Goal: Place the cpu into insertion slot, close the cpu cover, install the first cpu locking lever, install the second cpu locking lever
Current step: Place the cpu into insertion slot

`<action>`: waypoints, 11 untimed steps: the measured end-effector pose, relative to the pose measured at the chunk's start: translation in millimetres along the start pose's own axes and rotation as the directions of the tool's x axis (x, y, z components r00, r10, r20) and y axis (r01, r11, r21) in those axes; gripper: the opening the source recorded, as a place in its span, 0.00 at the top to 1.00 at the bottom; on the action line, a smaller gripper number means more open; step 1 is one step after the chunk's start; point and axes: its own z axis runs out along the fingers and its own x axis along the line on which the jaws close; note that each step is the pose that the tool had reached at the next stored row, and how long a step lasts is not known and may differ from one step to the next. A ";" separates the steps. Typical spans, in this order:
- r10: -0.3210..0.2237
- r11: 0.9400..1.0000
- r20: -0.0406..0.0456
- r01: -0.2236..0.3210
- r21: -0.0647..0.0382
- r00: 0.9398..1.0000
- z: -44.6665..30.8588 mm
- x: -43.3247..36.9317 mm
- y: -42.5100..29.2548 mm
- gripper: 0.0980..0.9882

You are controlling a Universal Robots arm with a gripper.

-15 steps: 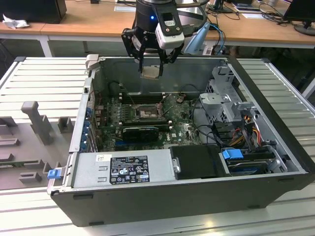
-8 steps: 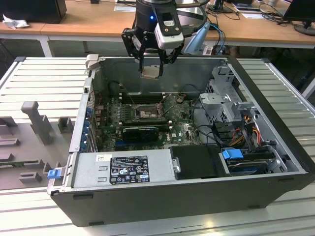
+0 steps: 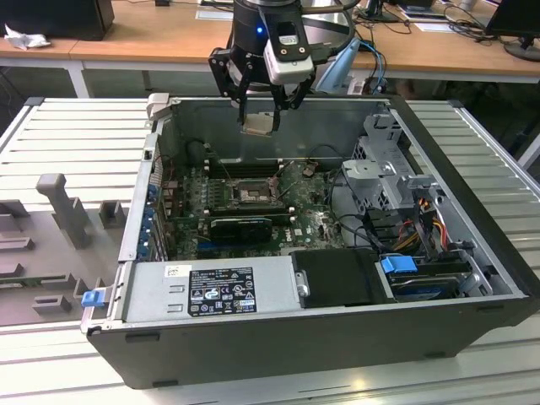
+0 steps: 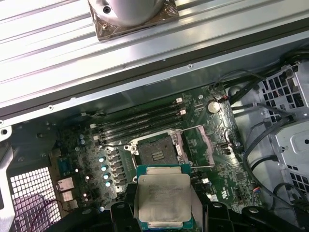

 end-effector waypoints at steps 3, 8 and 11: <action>0.006 1.000 0.001 -0.006 0.000 1.000 0.0 0.0 0.0 0.52; 0.016 1.000 0.001 -0.016 0.000 1.000 0.0 0.0 0.0 0.52; 0.023 1.000 0.002 -0.023 0.000 1.000 0.0 0.0 0.0 0.52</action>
